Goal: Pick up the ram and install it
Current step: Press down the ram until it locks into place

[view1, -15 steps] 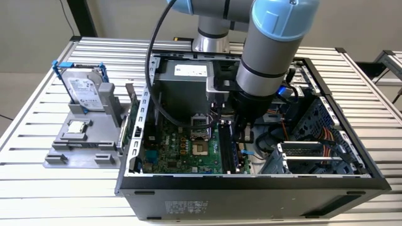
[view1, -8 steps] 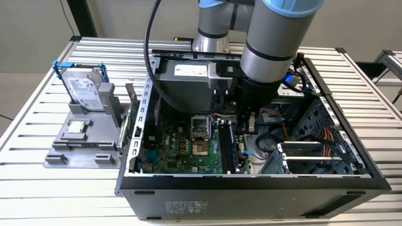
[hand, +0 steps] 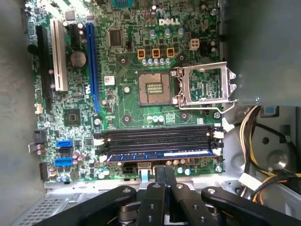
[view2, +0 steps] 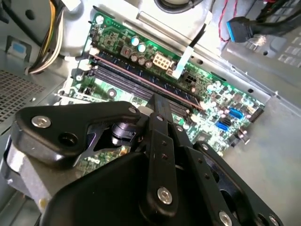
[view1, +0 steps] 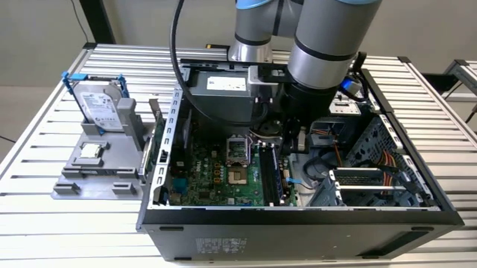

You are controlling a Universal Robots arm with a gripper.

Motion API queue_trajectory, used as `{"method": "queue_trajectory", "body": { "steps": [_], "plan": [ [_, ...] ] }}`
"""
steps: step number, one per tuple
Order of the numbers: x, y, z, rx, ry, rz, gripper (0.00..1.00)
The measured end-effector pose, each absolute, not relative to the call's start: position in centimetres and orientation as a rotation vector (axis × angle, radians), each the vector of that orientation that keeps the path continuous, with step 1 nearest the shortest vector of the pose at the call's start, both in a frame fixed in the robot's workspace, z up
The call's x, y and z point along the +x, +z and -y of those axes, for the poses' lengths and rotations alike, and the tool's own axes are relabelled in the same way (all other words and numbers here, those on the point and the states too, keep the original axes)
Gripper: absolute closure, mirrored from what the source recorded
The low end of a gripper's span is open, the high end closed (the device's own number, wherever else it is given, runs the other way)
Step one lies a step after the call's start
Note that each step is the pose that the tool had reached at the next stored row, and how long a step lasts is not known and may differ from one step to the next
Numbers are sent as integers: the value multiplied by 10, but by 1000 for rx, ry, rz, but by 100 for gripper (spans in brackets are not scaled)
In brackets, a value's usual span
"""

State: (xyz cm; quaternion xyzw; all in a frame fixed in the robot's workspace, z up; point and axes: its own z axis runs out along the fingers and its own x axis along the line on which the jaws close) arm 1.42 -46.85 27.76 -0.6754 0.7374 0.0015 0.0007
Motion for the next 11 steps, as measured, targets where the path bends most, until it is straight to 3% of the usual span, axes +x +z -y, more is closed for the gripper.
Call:
{"method": "queue_trajectory", "body": {
  "steps": [11],
  "plan": [
    [14, 288, 468, -2121, 6, -2316, 100]
  ]
}}
